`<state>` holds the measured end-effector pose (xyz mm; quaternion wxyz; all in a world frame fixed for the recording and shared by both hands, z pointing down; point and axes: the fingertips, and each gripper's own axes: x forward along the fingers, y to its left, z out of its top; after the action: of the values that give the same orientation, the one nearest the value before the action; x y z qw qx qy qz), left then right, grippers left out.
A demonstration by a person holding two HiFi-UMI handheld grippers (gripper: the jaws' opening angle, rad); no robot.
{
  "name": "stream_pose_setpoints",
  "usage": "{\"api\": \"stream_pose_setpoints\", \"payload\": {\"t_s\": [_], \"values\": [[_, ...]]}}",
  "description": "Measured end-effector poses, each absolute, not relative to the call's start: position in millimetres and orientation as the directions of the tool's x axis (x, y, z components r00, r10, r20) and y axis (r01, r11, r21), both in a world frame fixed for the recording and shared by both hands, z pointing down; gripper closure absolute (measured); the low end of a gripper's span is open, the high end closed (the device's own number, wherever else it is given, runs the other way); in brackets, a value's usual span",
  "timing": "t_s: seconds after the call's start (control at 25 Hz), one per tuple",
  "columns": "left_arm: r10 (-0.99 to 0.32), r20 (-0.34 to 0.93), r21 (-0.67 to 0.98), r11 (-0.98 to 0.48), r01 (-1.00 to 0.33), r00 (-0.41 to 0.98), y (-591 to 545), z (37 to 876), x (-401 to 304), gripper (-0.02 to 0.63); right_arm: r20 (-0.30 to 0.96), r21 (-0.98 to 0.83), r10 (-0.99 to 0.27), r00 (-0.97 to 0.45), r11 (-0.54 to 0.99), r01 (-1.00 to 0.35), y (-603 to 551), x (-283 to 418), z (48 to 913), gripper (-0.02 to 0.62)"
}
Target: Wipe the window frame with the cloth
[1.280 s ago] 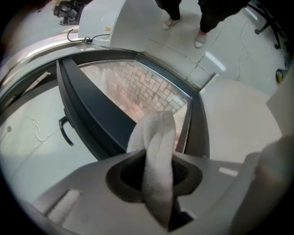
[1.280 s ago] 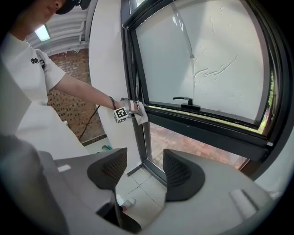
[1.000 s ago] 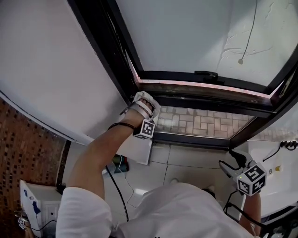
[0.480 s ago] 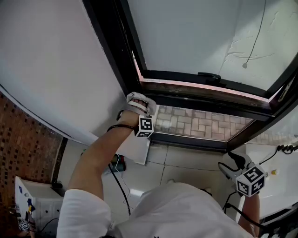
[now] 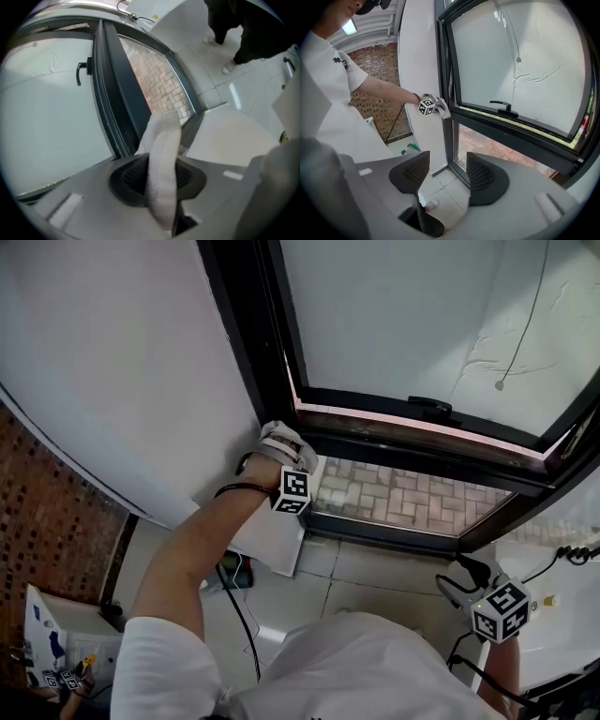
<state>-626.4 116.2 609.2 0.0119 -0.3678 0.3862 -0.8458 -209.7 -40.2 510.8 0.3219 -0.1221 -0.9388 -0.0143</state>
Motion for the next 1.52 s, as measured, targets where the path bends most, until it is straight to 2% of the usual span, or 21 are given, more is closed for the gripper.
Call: {"api": "stream_pose_setpoints", "payload": {"t_s": [0.24, 0.4, 1.52], "values": [[-0.304, 0.654, -0.695, -0.604, -0.391, -0.693, 118.0, 576.2, -627.4, 0.499, 0.606, -0.056, 0.220, -0.764, 0.970, 0.235, -41.0, -208.3, 514.7, 0.347], [-0.333, 0.636, -0.734, -0.539, -0.413, -0.696, 112.5, 540.1, -629.8, 0.499, 0.601, -0.058, 0.235, -0.764, 0.966, 0.252, -36.3, -212.3, 515.6, 0.347], [-0.453, 0.358, -0.925, -0.291, -0.244, -0.817, 104.8, 259.0, -654.5, 0.489, 0.591, -0.041, 0.262, -0.763, 0.954, 0.296, -32.6, -219.8, 521.6, 0.347]]}}
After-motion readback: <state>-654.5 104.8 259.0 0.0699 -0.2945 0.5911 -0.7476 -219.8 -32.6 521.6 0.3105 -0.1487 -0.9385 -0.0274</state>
